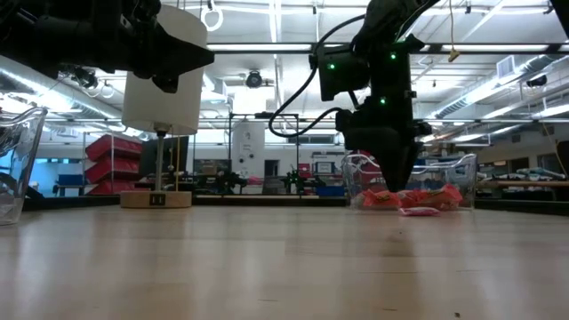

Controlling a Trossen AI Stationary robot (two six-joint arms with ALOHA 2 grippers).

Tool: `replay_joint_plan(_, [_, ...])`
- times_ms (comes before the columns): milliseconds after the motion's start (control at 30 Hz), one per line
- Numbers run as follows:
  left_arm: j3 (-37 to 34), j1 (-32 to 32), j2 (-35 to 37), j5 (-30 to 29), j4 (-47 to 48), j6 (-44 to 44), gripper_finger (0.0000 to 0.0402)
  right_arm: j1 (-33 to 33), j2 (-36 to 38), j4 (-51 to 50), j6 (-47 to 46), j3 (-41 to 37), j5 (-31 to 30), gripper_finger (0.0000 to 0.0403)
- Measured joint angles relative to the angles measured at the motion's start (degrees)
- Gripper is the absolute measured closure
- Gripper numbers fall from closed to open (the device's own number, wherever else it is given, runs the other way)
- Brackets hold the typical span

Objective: Sort candy
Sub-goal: Put the red candy into the bottom right transparent bin

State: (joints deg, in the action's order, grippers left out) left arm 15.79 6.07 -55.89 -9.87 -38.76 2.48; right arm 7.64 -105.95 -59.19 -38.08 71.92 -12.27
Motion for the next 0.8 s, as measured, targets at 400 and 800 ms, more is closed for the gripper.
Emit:
replay_joint_plan(400, [0.0,0.0,0.0,0.0,0.02,-0.17,0.0397,-0.13,0.0,0.03,-2.76,-0.02,-0.59,0.0245])
replay_joint_plan(800, [0.0,0.0,0.01,0.0,0.17,-0.2,0.0397,-0.74,0.0,0.39,-6.57,-0.02,-0.98,0.0243])
